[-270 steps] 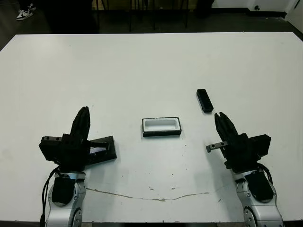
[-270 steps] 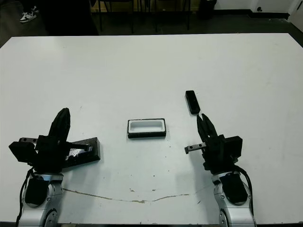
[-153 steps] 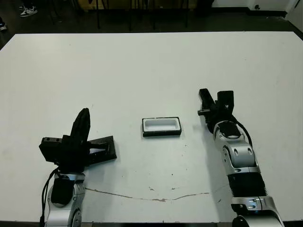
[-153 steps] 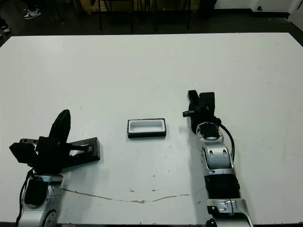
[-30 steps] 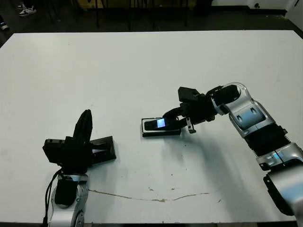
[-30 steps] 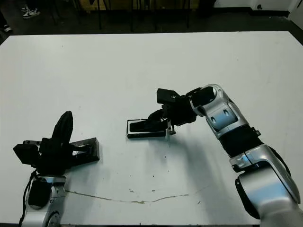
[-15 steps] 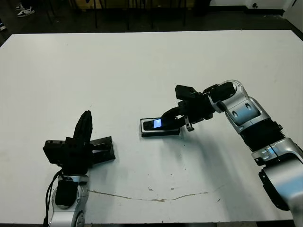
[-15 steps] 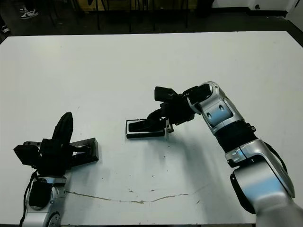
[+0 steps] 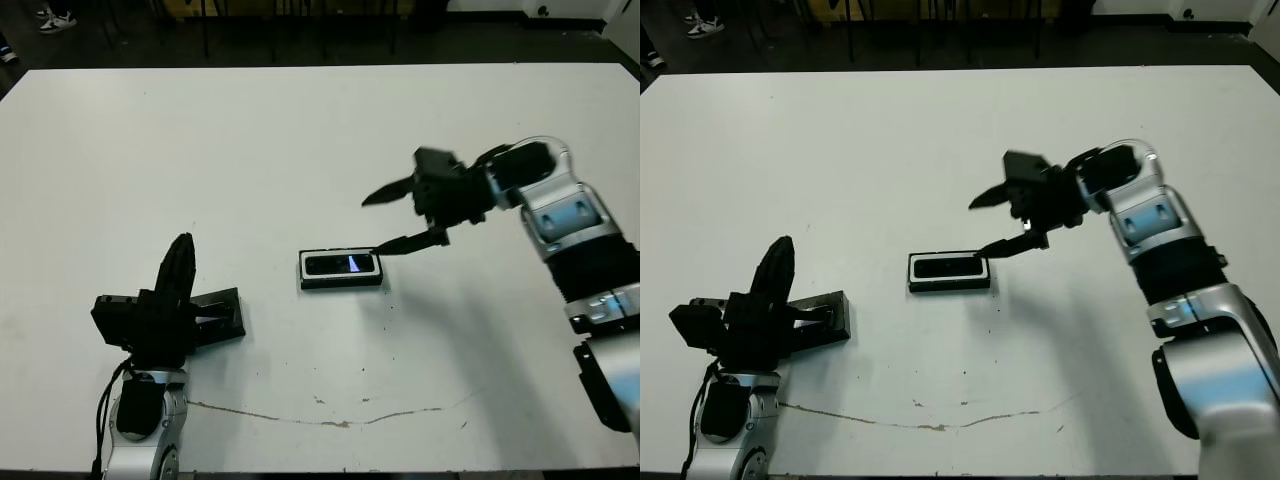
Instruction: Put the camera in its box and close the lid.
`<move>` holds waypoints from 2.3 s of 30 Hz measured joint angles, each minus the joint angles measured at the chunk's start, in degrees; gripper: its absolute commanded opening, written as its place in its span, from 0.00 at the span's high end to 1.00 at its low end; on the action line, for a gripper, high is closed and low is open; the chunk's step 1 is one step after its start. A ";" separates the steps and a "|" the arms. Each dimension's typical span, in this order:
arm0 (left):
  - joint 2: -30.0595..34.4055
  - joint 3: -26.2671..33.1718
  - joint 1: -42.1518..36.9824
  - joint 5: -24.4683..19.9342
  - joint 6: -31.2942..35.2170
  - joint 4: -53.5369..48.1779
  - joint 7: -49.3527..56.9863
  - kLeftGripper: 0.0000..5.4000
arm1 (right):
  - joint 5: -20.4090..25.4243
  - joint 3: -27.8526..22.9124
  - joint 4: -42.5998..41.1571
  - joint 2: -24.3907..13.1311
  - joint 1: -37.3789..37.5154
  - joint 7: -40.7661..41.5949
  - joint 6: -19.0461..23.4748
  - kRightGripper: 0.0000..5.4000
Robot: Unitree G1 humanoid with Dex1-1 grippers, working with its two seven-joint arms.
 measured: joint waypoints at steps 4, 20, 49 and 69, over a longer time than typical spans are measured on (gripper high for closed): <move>0.02 -0.02 -0.08 0.13 0.04 -0.04 0.01 1.00 | 5.51 -5.70 -5.60 -1.26 2.03 -2.51 6.76 0.08; 15.86 11.48 2.83 -9.91 5.60 -15.12 -14.13 0.96 | 11.50 -21.83 -39.22 7.82 43.34 -40.56 6.64 0.41; 49.50 4.12 -22.83 -25.54 28.18 8.04 -71.70 0.00 | 21.68 -27.73 -39.99 3.49 48.43 -42.18 8.46 1.00; 47.86 1.73 -17.85 -21.14 28.85 10.39 -74.34 0.00 | 23.89 -32.05 -38.03 2.13 47.30 -44.39 8.24 1.00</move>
